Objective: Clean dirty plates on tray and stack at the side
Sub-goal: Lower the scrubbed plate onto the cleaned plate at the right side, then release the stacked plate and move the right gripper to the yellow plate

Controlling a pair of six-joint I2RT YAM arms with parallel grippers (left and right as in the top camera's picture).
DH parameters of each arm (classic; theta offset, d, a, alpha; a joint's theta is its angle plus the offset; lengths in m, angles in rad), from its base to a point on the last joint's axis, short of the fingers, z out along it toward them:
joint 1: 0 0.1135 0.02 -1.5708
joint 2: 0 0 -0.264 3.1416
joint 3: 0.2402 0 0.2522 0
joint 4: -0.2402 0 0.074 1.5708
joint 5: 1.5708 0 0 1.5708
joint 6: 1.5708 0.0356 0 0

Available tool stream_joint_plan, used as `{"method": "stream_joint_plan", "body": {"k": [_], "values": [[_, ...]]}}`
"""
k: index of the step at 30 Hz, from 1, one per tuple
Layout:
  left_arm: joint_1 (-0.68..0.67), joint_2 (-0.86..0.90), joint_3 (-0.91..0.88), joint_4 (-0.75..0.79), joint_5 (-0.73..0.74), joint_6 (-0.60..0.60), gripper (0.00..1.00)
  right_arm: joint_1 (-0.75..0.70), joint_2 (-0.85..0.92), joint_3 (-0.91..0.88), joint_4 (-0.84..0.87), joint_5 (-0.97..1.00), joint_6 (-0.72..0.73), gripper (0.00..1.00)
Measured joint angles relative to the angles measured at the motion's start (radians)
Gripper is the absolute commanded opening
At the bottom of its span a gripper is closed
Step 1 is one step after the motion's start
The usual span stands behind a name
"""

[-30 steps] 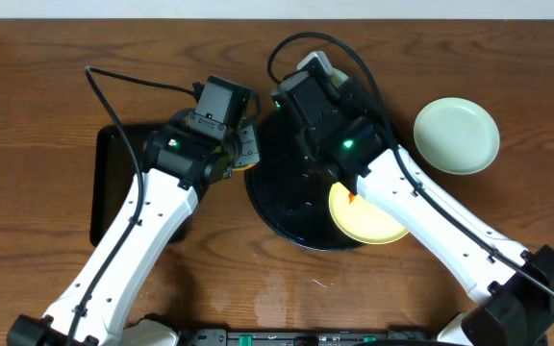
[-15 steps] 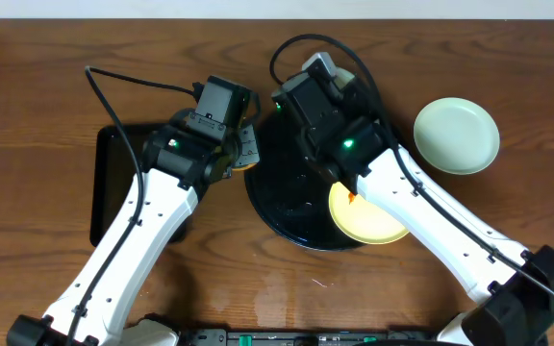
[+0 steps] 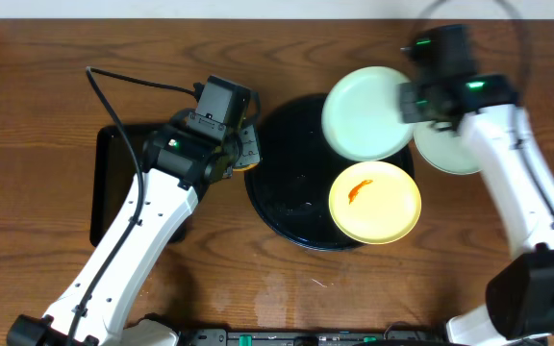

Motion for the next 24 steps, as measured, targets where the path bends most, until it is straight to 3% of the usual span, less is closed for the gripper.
{"method": "stream_joint_plan", "body": {"k": [5,11,24], "values": [[0.000,0.000,0.000,0.008,0.008,0.000,0.08,-0.257,0.000,0.000,-0.029,-0.141,0.024,0.01],[0.000,0.000,0.000,0.013,0.013,0.000,0.08,-0.428,0.000,-0.049,0.031,-0.168,0.066,0.01],[0.000,0.000,0.000,0.014,0.013,0.000,0.08,-0.493,0.063,-0.178,0.206,-0.155,0.155,0.01]]}}
